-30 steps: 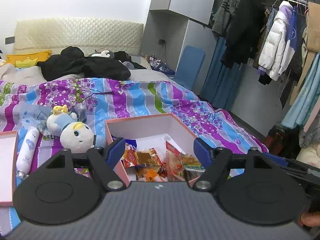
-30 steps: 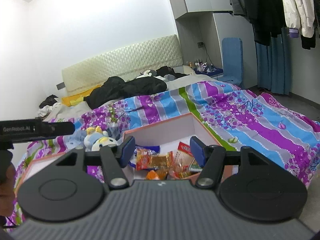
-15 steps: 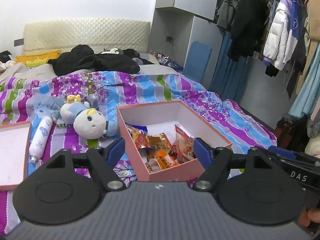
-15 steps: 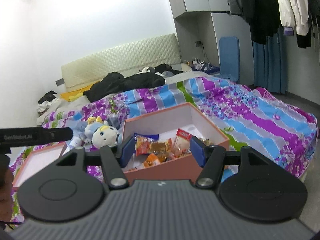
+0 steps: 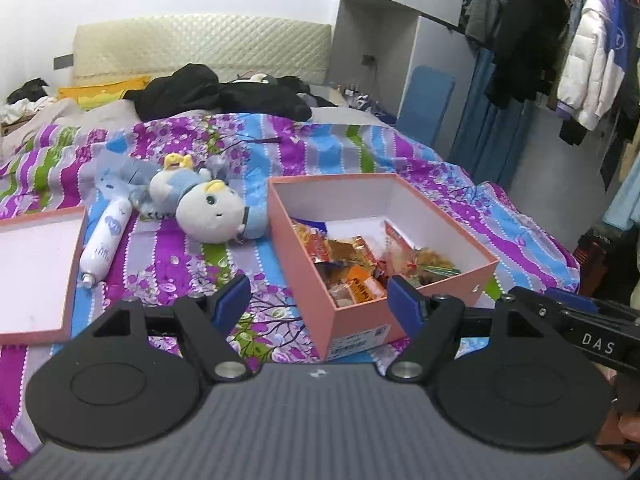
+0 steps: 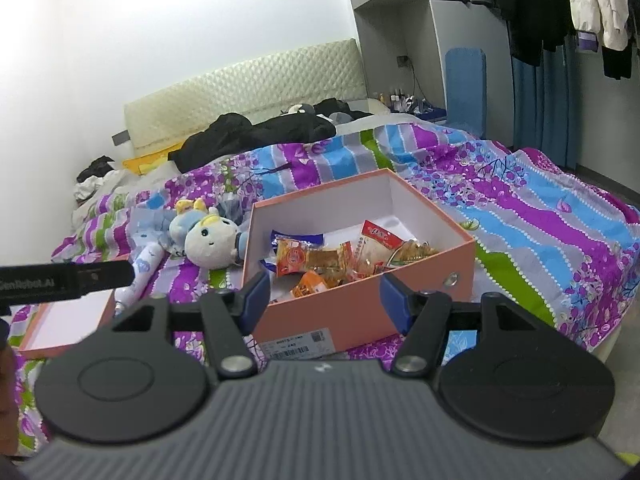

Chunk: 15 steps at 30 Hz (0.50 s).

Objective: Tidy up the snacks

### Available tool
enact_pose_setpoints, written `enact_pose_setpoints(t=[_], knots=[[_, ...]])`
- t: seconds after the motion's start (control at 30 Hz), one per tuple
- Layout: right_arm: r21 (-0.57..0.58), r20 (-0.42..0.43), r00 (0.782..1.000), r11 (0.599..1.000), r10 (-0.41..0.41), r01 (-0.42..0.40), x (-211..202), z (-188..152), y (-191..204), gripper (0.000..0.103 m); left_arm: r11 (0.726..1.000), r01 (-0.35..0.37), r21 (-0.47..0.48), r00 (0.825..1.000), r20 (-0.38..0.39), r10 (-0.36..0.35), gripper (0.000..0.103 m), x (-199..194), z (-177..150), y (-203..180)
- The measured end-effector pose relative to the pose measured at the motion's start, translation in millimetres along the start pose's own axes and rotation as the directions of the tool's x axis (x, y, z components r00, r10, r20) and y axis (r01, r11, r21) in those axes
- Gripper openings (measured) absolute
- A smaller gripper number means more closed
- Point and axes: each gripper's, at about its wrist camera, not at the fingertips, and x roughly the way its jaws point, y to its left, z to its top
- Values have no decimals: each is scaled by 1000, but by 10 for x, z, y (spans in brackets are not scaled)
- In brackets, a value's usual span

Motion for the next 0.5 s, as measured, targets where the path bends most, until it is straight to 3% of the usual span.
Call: enact_pose_setpoints(t=[0.5], knots=[[-11,-13,1000,1000,3,-3,73,-55,-23,63,1000,-8,6,1000,-8,8,79,55,-27,-2]])
